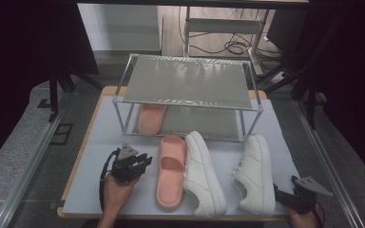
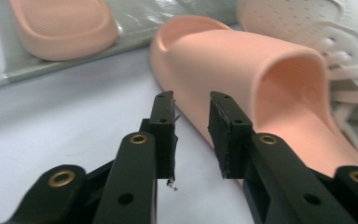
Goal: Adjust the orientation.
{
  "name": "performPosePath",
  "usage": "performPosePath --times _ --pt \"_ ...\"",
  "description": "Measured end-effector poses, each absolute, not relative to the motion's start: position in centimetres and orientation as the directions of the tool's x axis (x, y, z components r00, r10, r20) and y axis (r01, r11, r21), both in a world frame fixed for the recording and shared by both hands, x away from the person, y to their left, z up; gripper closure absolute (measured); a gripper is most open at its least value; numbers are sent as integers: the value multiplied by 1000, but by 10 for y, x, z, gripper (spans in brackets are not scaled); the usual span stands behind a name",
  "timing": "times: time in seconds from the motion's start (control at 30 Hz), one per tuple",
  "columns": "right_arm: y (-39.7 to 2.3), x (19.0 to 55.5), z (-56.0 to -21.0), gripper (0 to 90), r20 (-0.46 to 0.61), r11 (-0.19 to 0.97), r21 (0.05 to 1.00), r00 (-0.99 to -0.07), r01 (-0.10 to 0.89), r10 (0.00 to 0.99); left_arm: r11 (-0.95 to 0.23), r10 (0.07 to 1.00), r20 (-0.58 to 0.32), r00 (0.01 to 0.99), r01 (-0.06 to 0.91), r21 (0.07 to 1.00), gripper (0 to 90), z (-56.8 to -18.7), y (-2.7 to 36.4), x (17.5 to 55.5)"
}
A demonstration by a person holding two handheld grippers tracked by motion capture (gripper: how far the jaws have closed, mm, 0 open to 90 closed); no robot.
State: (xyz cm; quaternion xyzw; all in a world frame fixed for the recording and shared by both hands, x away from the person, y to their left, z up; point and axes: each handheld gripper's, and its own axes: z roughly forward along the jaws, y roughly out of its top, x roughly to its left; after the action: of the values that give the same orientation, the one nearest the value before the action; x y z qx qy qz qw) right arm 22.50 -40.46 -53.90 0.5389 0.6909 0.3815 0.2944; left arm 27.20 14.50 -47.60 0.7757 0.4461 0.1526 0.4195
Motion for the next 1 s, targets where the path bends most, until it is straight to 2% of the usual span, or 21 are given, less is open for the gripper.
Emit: performPosePath --times 0.43,1.0 --pt "-404 225 -539 84 5 127 845 -245 520 969 -243 796 -170 581 565 789 622 -477 135 258" --pt "-404 225 -539 84 7 126 844 -245 521 969 -234 816 -173 551 589 773 616 -488 107 280"
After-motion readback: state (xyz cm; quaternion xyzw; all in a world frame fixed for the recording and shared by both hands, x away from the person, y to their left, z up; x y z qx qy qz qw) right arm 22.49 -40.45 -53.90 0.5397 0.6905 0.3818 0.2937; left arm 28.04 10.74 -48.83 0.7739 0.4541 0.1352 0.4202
